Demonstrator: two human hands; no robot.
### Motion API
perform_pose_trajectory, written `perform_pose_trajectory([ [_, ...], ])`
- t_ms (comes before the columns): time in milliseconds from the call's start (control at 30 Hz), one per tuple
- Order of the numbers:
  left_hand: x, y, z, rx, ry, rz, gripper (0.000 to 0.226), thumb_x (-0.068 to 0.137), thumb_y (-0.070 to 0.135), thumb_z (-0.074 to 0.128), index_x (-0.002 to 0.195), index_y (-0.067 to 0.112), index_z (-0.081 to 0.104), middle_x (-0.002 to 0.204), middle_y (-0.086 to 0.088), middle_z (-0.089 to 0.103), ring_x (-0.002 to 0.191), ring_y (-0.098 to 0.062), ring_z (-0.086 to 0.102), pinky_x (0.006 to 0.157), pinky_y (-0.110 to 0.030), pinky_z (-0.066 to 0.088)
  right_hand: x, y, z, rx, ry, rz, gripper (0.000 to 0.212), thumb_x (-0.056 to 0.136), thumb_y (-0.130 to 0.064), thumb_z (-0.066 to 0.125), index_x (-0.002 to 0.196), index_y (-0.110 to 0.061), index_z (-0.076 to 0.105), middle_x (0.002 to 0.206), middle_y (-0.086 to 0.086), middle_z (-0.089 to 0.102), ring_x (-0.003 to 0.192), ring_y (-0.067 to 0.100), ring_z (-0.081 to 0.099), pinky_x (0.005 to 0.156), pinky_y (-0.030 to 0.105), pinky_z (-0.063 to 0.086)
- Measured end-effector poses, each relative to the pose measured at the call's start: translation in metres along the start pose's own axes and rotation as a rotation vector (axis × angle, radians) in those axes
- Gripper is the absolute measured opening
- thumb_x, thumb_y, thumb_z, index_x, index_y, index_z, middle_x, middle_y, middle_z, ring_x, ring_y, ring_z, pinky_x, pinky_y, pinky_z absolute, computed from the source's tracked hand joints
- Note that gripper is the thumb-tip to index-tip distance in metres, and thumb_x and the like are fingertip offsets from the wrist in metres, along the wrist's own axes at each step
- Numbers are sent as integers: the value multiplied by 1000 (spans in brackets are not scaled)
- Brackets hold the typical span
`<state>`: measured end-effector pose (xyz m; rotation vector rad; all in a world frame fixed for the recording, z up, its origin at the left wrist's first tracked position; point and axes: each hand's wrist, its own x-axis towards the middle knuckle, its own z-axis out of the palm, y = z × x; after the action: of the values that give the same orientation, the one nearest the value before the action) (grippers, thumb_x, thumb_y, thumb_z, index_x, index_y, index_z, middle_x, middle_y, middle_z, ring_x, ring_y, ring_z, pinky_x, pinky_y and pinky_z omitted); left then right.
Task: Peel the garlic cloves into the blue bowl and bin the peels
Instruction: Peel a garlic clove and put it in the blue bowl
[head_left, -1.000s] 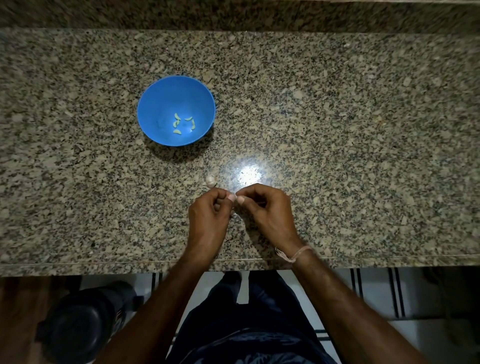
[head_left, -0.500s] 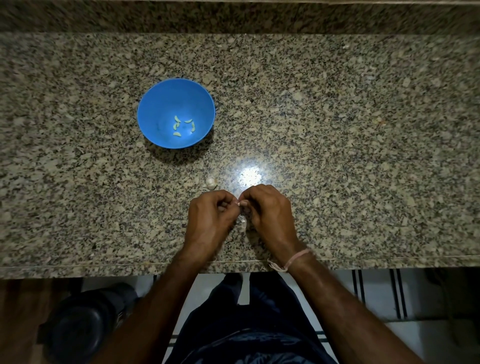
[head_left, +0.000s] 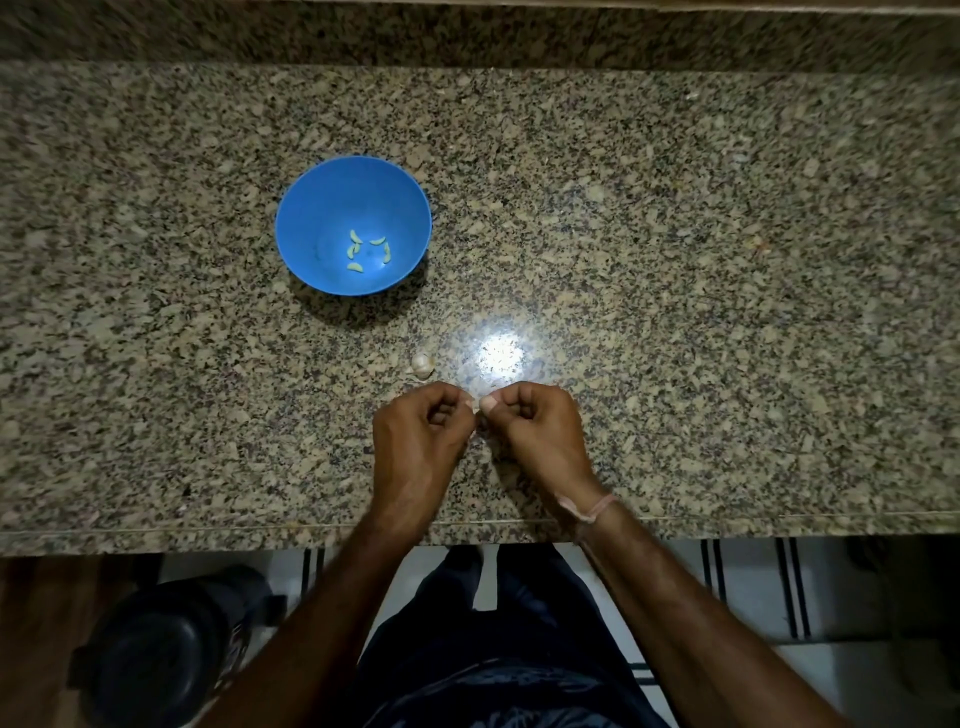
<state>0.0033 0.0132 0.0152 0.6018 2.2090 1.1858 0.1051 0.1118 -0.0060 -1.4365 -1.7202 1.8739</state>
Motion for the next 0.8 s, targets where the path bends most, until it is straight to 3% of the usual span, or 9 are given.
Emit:
perform_pose_trajectory([
  [67, 0, 1, 2, -103, -1, -100, 9, 91, 9, 72, 85, 15, 77, 69, 7, 73, 63, -3, 67, 58, -17, 51, 1, -2, -1, 183, -60, 140, 14, 96, -15, 74, 85, -6, 75, 78, 14, 73, 69, 26, 64, 66, 38, 54],
  [167, 3, 1, 5, -324, -27, -288, 9, 94, 5, 69, 90, 7, 76, 79, -11, 76, 71, -15, 71, 65, -23, 57, 1, -5, 0, 329, -109, 250, 19, 98, -9, 69, 81, -3, 73, 73, 15, 70, 63, 21, 59, 59, 30, 49],
  [233, 3, 1, 8, -398, -29, -357, 8, 96, 4, 67, 93, 4, 74, 81, -15, 76, 71, -17, 70, 64, -23, 58, 1, -6, 1, 375, -107, 263, 21, 99, -9, 69, 79, -2, 71, 69, 12, 71, 60, 17, 62, 58, 23, 51],
  [300, 1, -2, 11, -430, -40, -377, 8, 97, 6, 67, 94, 3, 74, 81, -15, 77, 71, -16, 70, 63, -24, 56, 3, -4, 1, 414, -89, 275, 22, 98, -12, 70, 78, -3, 71, 69, 12, 71, 62, 19, 65, 61, 24, 53],
  [400, -2, -11, 14, -338, -26, -317, 10, 94, 16, 71, 87, 13, 77, 75, -8, 74, 66, -16, 66, 65, -33, 53, 6, 3, 1, 408, -59, 248, 23, 95, -19, 75, 75, -9, 73, 73, 12, 70, 65, 20, 61, 66, 33, 50],
  [500, 1, -14, 14, -22, 61, -202, 8, 89, 23, 76, 82, 20, 75, 71, 6, 71, 65, -5, 66, 62, -22, 50, 7, 7, -1, 369, -40, 202, 23, 94, -26, 77, 79, -9, 75, 75, 13, 69, 68, 24, 58, 69, 38, 48],
  [567, 3, -12, 12, 59, 92, -132, 10, 88, 24, 78, 82, 20, 71, 72, 9, 69, 67, -3, 64, 57, -12, 46, 6, 7, -3, 343, -32, 177, 27, 95, -27, 76, 83, -3, 74, 76, 15, 70, 70, 26, 59, 69, 39, 48],
  [700, 6, -18, 13, 104, 65, 3, 9, 96, 21, 70, 88, 18, 73, 70, 8, 67, 66, -5, 62, 55, -17, 46, 5, 8, -8, 257, 26, 101, 31, 96, -26, 76, 86, 2, 74, 79, 20, 74, 69, 26, 65, 69, 40, 54],
  [800, 6, -17, 15, 157, 71, 63, 16, 99, 13, 60, 94, 16, 75, 77, 7, 69, 68, 0, 60, 58, -12, 41, 7, 7, -14, 198, 48, 52, 29, 96, -28, 76, 86, -1, 76, 83, 20, 76, 71, 26, 69, 71, 41, 57],
])
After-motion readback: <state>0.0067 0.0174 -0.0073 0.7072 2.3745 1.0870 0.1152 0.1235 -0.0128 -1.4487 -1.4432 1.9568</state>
